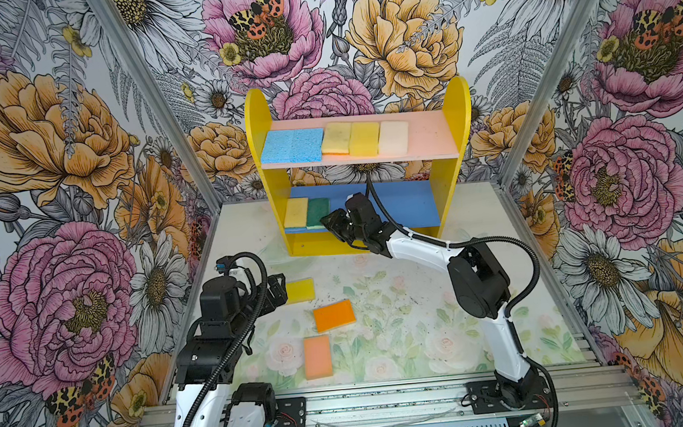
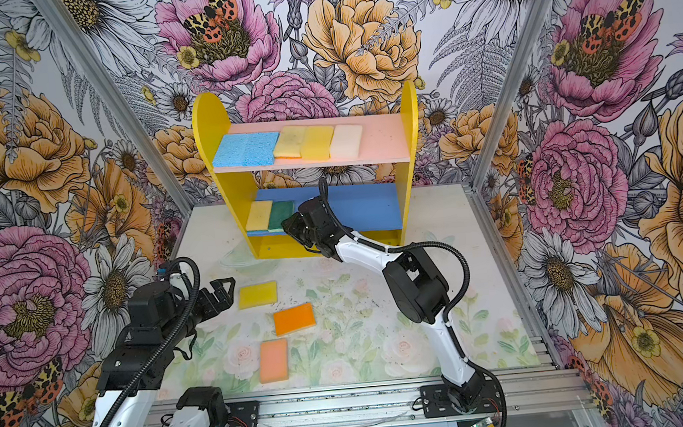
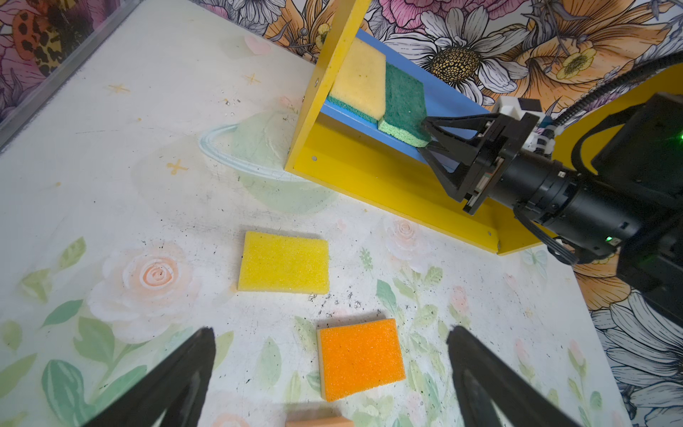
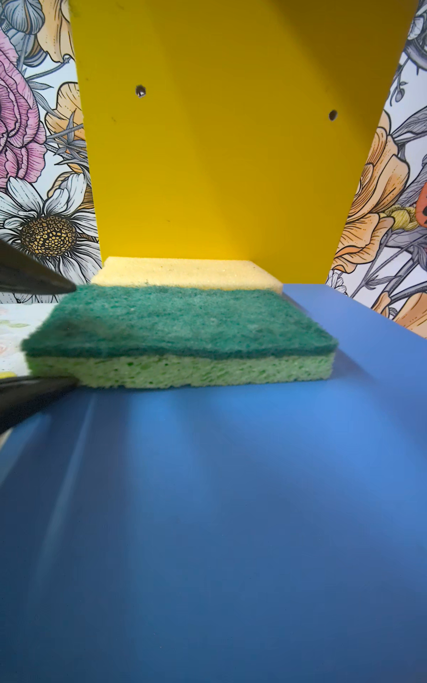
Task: Place and organize the cleaning sponges onto the shelf
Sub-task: 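Lower the green sponge onto the blue shelf beside the pale yellow sponge, then withdraw the open right gripper while the left gripper reaches for the peach sponge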
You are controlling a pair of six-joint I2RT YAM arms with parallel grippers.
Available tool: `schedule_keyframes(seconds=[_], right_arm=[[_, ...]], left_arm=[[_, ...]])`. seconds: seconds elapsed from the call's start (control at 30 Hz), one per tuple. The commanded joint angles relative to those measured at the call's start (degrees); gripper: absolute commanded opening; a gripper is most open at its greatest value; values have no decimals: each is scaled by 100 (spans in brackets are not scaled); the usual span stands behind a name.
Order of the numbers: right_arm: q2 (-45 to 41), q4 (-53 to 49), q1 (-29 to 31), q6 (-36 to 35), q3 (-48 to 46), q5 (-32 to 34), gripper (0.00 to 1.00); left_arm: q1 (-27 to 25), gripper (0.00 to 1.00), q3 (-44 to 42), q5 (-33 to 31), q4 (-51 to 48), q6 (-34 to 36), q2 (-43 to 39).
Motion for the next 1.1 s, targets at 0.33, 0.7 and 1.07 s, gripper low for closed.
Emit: schedule_keyframes(seconds=[0.33, 0.7, 1.07], right_arm=[[-286, 194, -19, 42, -468, -19, 56], [-1536, 21, 352, -847, -1813, -241, 59], [-3771, -590, 124, -1782, -4727, -1050, 61]], left_arm=[[23, 99, -29, -35, 80, 102, -18], [-162, 99, -23, -117, 54, 94, -8], [-1627, 99, 245, -264, -619, -828, 1177]])
